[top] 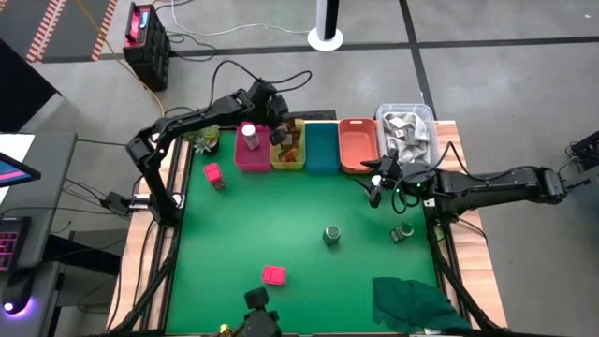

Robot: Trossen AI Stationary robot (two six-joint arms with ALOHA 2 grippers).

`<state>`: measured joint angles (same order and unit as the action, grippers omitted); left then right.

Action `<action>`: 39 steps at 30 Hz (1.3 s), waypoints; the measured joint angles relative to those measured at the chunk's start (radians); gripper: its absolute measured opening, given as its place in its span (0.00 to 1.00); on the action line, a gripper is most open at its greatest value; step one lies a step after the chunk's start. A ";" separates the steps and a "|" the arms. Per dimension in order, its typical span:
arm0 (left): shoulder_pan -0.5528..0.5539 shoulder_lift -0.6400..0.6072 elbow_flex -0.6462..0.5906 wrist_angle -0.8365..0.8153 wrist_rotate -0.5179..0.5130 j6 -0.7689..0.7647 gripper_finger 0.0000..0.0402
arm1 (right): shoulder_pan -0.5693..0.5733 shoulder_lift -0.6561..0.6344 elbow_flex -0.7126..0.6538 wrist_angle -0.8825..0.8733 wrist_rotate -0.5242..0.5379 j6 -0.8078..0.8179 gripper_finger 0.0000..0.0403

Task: Sort spices by type
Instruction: Put the brown seasoning pack into the yellow bin, then move the top red seasoning can to the center

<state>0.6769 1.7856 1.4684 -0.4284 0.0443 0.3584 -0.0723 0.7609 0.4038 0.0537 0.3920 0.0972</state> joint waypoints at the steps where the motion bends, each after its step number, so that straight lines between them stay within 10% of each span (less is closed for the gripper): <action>1: 0.000 0.002 -0.002 -0.005 0.004 0.001 0.00 | 0.000 0.000 0.000 0.001 0.000 0.000 0.75; 12: -0.021 0.043 -0.002 0.008 0.021 0.022 0.04 | 0.001 0.000 0.000 0.004 0.000 0.000 0.75; 24: -0.027 0.040 0.060 0.013 -0.033 0.032 0.32 | 0.001 0.000 0.000 0.001 -0.001 0.000 0.75; 39: -0.195 0.028 0.378 -0.648 -0.086 0.037 0.34 | 0.000 -0.004 0.000 -0.064 -0.001 0.000 0.75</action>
<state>0.4820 1.8135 1.8465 -1.0760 -0.0418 0.3959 -0.0727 0.7570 0.4038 -0.0100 0.3908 0.0967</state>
